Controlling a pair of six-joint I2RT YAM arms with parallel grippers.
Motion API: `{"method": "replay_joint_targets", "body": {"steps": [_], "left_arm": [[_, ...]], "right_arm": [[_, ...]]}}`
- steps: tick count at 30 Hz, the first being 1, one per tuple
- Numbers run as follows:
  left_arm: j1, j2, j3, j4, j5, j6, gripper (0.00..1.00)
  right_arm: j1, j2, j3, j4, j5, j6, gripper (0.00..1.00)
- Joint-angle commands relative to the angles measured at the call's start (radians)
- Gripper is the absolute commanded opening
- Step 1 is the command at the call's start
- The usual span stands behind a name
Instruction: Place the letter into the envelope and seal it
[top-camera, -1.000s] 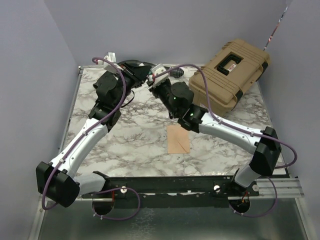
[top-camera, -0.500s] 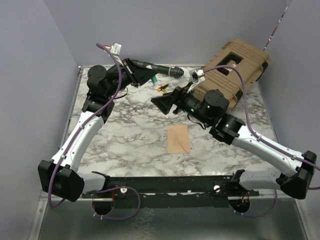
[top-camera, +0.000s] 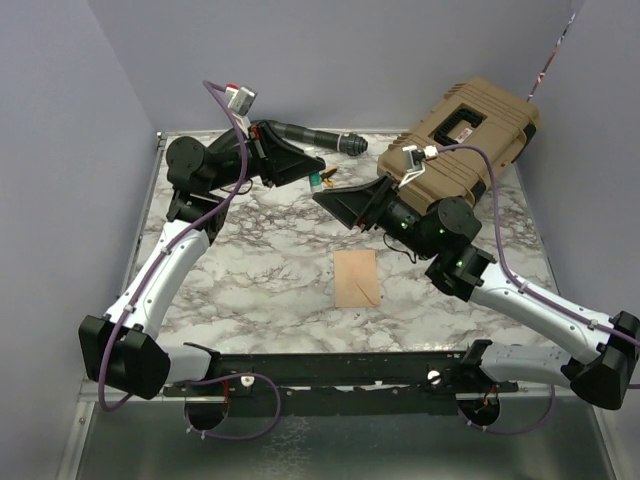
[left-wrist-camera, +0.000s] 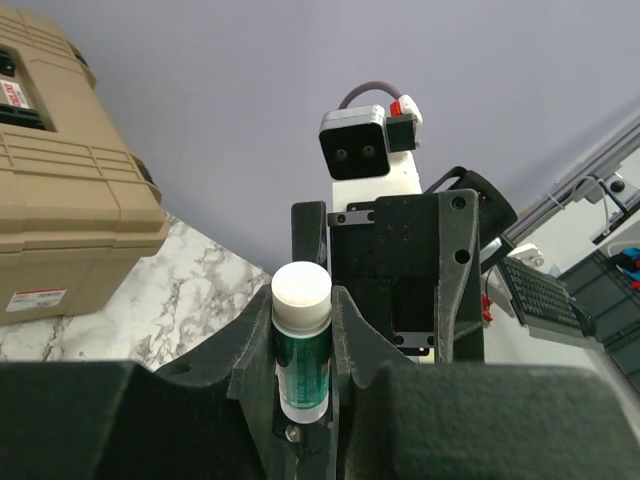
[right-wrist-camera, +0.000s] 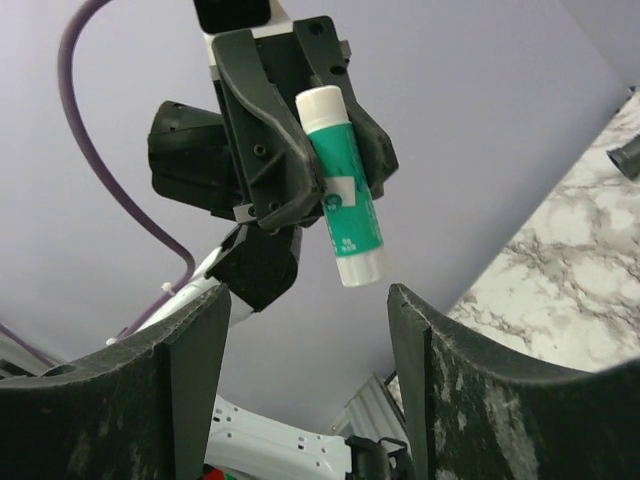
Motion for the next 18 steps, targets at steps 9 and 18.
{"method": "replay_joint_targets", "body": {"steps": [9,18], "left_arm": [[0.004,-0.044,-0.023,0.073,0.055,-0.056,0.0],[0.004,-0.061,-0.042,0.074,0.044,-0.054,0.0]], "right_arm": [[-0.003,0.093,0.075,0.079,-0.106,-0.072,0.53],[-0.005,0.125,0.077,0.123,-0.138,-0.114,0.27]]}}
